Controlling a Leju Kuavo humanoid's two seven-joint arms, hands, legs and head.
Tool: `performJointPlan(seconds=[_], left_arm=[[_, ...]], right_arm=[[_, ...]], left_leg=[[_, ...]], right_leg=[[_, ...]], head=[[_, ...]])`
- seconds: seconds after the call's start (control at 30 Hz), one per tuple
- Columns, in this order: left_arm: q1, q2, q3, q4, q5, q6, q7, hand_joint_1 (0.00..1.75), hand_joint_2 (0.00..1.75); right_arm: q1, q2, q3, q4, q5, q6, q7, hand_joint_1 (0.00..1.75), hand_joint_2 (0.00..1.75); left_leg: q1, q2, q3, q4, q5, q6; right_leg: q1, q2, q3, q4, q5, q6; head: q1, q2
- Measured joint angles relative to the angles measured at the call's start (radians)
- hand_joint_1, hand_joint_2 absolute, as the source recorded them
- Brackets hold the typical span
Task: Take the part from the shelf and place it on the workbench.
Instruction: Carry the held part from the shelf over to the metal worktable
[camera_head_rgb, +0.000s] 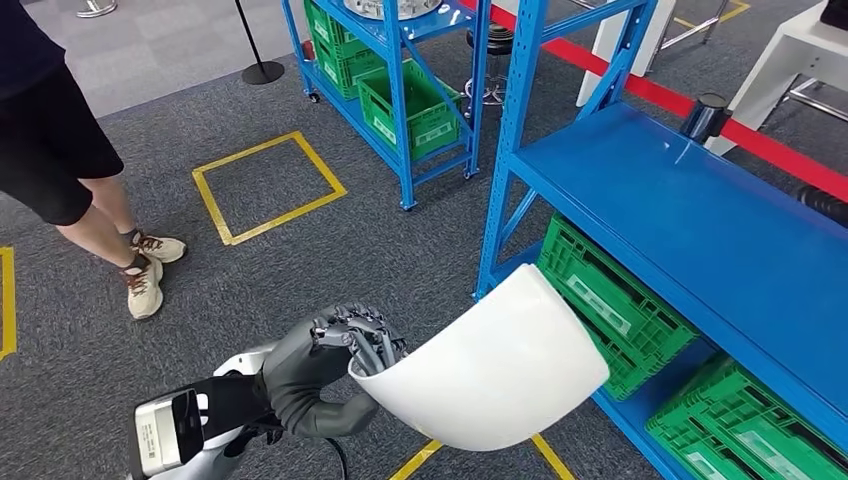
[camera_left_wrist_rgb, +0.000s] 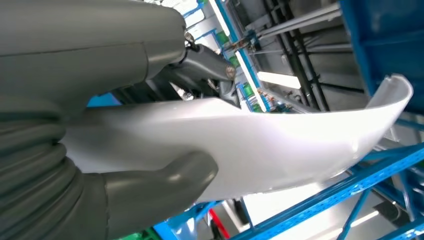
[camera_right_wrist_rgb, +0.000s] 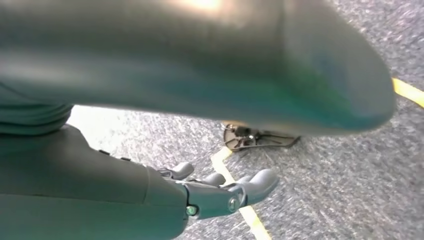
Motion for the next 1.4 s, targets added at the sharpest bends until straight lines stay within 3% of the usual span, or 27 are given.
performJointPlan(seconds=[0.07, 0.1, 0.13, 0.17, 0.23, 0.3, 0.37, 0.4, 0.47, 0.53, 0.57, 0.6, 0.63, 0.7, 0.77, 0.83, 0.9, 0.93, 0.97, 1.03, 1.1, 1.13, 1.17, 1.2, 1.27, 1.33, 1.4], left_arm=[[-0.003, -0.001, 0.001, 0.004, 0.004, 0.000, 0.001, 1.75, 1.75], [-0.002, -0.001, 0.002, 0.007, 0.006, 0.000, 0.001, 1.75, 1.75], [-0.002, 0.000, 0.003, 0.010, 0.008, 0.001, 0.001, 1.75, 1.75], [-0.002, 0.000, 0.004, 0.013, 0.010, 0.001, 0.001, 1.75, 1.75], [-0.003, 0.000, 0.007, 0.017, 0.010, 0.003, 0.000, 1.75, 1.75], [-0.004, 0.000, 0.009, 0.021, 0.010, 0.005, -0.004, 1.75, 1.75], [-0.002, 0.001, 0.009, 0.027, 0.010, 0.011, -0.011, 1.75, 1.75], [0.000, 0.001, 0.010, 0.030, 0.009, 0.016, -0.015, 1.75, 1.75], [0.003, 0.000, 0.012, 0.037, 0.004, 0.029, -0.021, 1.75, 1.75], [0.009, -0.003, 0.012, 0.043, -0.010, 0.044, -0.018, 1.75, 1.75], [0.013, -0.005, 0.012, 0.046, -0.018, 0.050, -0.014, 1.75, 1.75], [0.019, -0.004, 0.012, 0.050, -0.026, 0.054, -0.010, 1.75, 1.75], [0.023, -0.004, 0.012, 0.053, -0.033, 0.057, -0.007, 1.75, 1.75], [0.027, -0.002, 0.012, 0.061, -0.042, 0.058, -0.002, 1.75, 1.75], [0.025, -0.002, 0.012, 0.067, -0.046, 0.054, 0.001, 1.75, 1.75], [0.020, -0.002, 0.011, 0.072, -0.047, 0.046, 0.007, 1.75, 1.75], [0.012, -0.001, 0.010, 0.076, -0.047, 0.040, 0.015, 1.75, 1.75], [0.007, 0.000, 0.010, 0.077, -0.047, 0.038, 0.019, 1.75, 1.75], [0.000, 0.000, 0.010, 0.078, -0.047, 0.037, 0.021, 1.75, 1.75], [-0.011, 0.001, 0.009, 0.081, -0.047, 0.036, 0.022, 1.75, 1.75], [-0.014, 0.002, 0.008, 0.087, -0.045, 0.036, 0.024, 1.75, 1.75], [-0.014, 0.003, 0.008, 0.090, -0.044, 0.036, 0.024, 1.75, 1.75], [-0.015, 0.004, 0.008, 0.093, -0.043, 0.036, 0.025, 1.75, 1.75], [-0.016, 0.004, 0.008, 0.095, -0.042, 0.036, 0.026, 1.75, 1.75], [-0.022, 0.004, 0.008, 0.097, -0.041, 0.038, 0.026, 1.75, 1.75], [-0.028, 0.005, 0.008, 0.097, -0.036, 0.043, 0.025, 1.75, 1.75], [-0.031, 0.008, 0.007, 0.097, -0.028, 0.047, 0.025, 1.75, 1.75]], right_arm=[[0.004, -0.002, 0.000, 0.000, 0.002, -0.001, 0.014, 0.00, 0.00], [0.005, -0.004, 0.000, 0.000, 0.003, -0.002, 0.021, 0.00, 0.00], [0.005, -0.005, 0.000, 0.000, 0.003, -0.003, 0.025, 0.00, 0.00], [0.004, -0.006, 0.000, 0.000, 0.003, -0.003, 0.029, 0.00, 0.00], [0.004, -0.007, 0.001, 0.000, 0.003, -0.004, 0.034, 0.00, 0.00], [0.004, -0.010, 0.001, 0.000, 0.005, -0.005, 0.040, 0.00, 0.00], [0.002, -0.012, 0.002, 0.000, 0.012, -0.004, 0.044, 0.00, 0.00], [0.000, -0.013, 0.003, 0.000, 0.016, -0.003, 0.045, 0.00, 0.00], [-0.001, -0.013, 0.008, 0.000, 0.028, 0.003, 0.048, 0.00, 0.00], [0.004, -0.013, 0.017, 0.000, 0.040, 0.008, 0.053, 0.00, 0.00], [0.007, -0.013, 0.022, 0.000, 0.045, 0.012, 0.054, 0.00, 0.00], [0.009, -0.013, 0.025, 0.000, 0.048, 0.015, 0.051, 0.00, 0.00], [0.011, -0.011, 0.028, 0.000, 0.050, 0.019, 0.045, 0.00, 0.00], [0.009, -0.006, 0.032, 0.000, 0.050, 0.028, 0.030, 0.00, 0.00], [0.006, 0.002, 0.035, 0.000, 0.047, 0.036, 0.018, 0.00, 0.00], [0.003, 0.011, 0.038, 0.001, 0.043, 0.038, 0.011, 0.00, 0.00], [-0.001, 0.019, 0.040, 0.001, 0.041, 0.034, 0.006, 0.00, 0.00], [-0.003, 0.022, 0.042, 0.001, 0.041, 0.033, 0.004, 0.00, 0.00], [-0.005, 0.024, 0.043, 0.001, 0.040, 0.031, 0.003, 0.00, 0.00], [-0.003, 0.026, 0.045, 0.001, 0.040, 0.031, 0.003, 0.00, 0.00], [-0.001, 0.026, 0.045, 0.001, 0.041, 0.028, 0.003, 0.00, 0.00], [-0.001, 0.026, 0.045, 0.001, 0.041, 0.026, 0.003, 0.00, 0.00], [-0.002, 0.026, 0.045, 0.001, 0.041, 0.023, 0.004, 0.00, 0.00], [-0.003, 0.026, 0.045, 0.001, 0.041, 0.020, 0.007, 0.00, 0.00], [-0.004, 0.026, 0.045, 0.001, 0.039, 0.013, 0.019, 0.00, 0.00], [-0.005, 0.026, 0.045, 0.001, 0.036, 0.005, 0.033, 0.00, 0.00], [-0.007, 0.027, 0.045, 0.001, 0.035, 0.000, 0.041, 0.00, 0.00]], left_leg=[[0.006, 0.024, -0.061, 0.126, -0.056, -0.009], [0.009, 0.026, -0.076, 0.158, -0.062, -0.012], [0.012, 0.029, -0.070, 0.151, -0.049, -0.013], [0.013, 0.038, -0.044, 0.104, -0.021, -0.013], [0.008, 0.088, 0.033, -0.035, 0.035, -0.005], [0.001, 0.122, 0.071, -0.107, 0.053, 0.012], [-0.004, 0.101, 0.069, -0.114, 0.052, 0.028], [-0.003, 0.087, 0.071, -0.119, 0.055, 0.034], [0.003, 0.060, 0.076, -0.129, 0.060, 0.046], [0.006, 0.031, 0.078, -0.133, 0.062, 0.053], [0.005, 0.014, 0.077, -0.132, 0.062, 0.054], [0.005, -0.003, 0.078, -0.132, 0.062, 0.055], [0.004, -0.019, 0.078, -0.131, 0.062, 0.054], [0.005, -0.050, 0.080, -0.127, 0.061, 0.051], [0.004, -0.079, 0.076, -0.121, 0.059, 0.041], [0.005, -0.103, 0.070, -0.120, 0.061, 0.027], [0.009, -0.120, 0.064, -0.123, 0.065, 0.013], [0.008, -0.106, 0.058, -0.114, 0.060, 0.008], [0.006, -0.078, 0.044, -0.086, 0.043, 0.004], [0.004, -0.005, -0.009, 0.028, -0.018, -0.002], [0.007, 0.023, -0.067, 0.147, -0.065, -0.006], [0.008, 0.026, -0.076, 0.166, -0.064, -0.007], [0.009, 0.030, -0.064, 0.145, -0.045, -0.006], [0.009, 0.038, -0.032, 0.089, -0.013, -0.005], [0.004, 0.081, 0.044, -0.051, 0.038, 0.005], [-0.004, 0.104, 0.077, -0.117, 0.050, 0.018], [-0.007, 0.080, 0.077, -0.122, 0.052, 0.031]], right_leg=[[0.002, -0.029, 0.001, 0.000, -0.003, -0.003], [0.002, -0.044, 0.002, 0.000, -0.005, -0.003], [0.002, -0.059, 0.004, 0.000, -0.007, -0.002], [0.002, -0.073, 0.008, 0.000, -0.010, 0.000], [0.005, -0.097, 0.018, 0.001, -0.018, 0.008], [0.009, -0.118, 0.027, 0.000, -0.025, 0.019], [0.010, -0.141, 0.036, -0.006, -0.027, 0.031], [0.008, -0.141, 0.040, -0.006, -0.031, 0.037], [0.003, -0.093, 0.027, 0.037, -0.062, 0.046], [0.002, -0.025, -0.033, 0.158, -0.121, 0.048], [0.002, -0.010, -0.069, 0.222, -0.143, 0.048], [0.002, -0.004, -0.096, 0.263, -0.148, 0.047], [0.003, -0.001, -0.107, 0.267, -0.134, 0.046], [0.000, 0.016, -0.076, 0.168, -0.056, 0.044], [-0.004, 0.063, -0.029, 0.046, -0.002, 0.045], [-0.004, 0.083, -0.014, 0.006, 0.002, 0.043], [-0.003, 0.057, -0.011, 0.002, 0.006, 0.032], [-0.003, 0.044, -0.009, -0.002, 0.009, 0.024], [-0.004, 0.030, -0.006, -0.005, 0.010, 0.017], [0.000, 0.001, -0.004, -0.007, 0.009, 0.007], [0.004, -0.030, -0.003, -0.007, 0.006, 0.005], [0.004, -0.044, -0.002, -0.007, 0.005, 0.005], [0.005, -0.058, -0.001, -0.007, 0.003, 0.006], [0.005, -0.071, 0.003, -0.007, 0.001, 0.007], [0.007, -0.094, 0.011, -0.006, -0.007, 0.015], [0.011, -0.115, 0.018, -0.005, -0.014, 0.026], [0.011, -0.131, 0.024, -0.007, -0.017, 0.038]], head=[[-0.003, 0.000], [-0.004, 0.000], [-0.004, 0.000], [-0.004, 0.000], [-0.005, 0.000], [-0.003, 0.000], [-0.002, 0.000], [-0.002, 0.000], [0.001, 0.000], [0.007, 0.000], [0.009, 0.000], [0.011, 0.000], [0.011, 0.000], [0.012, 0.000], [0.014, 0.000], [0.014, 0.000], [0.013, 0.000], [0.011, 0.000], [0.007, 0.000], [-0.001, 0.000], [-0.003, 0.000], [-0.003, 0.000], [-0.003, 0.000], [-0.003, 0.000], [-0.004, 0.000], [-0.002, 0.000], [-0.001, 0.000]])
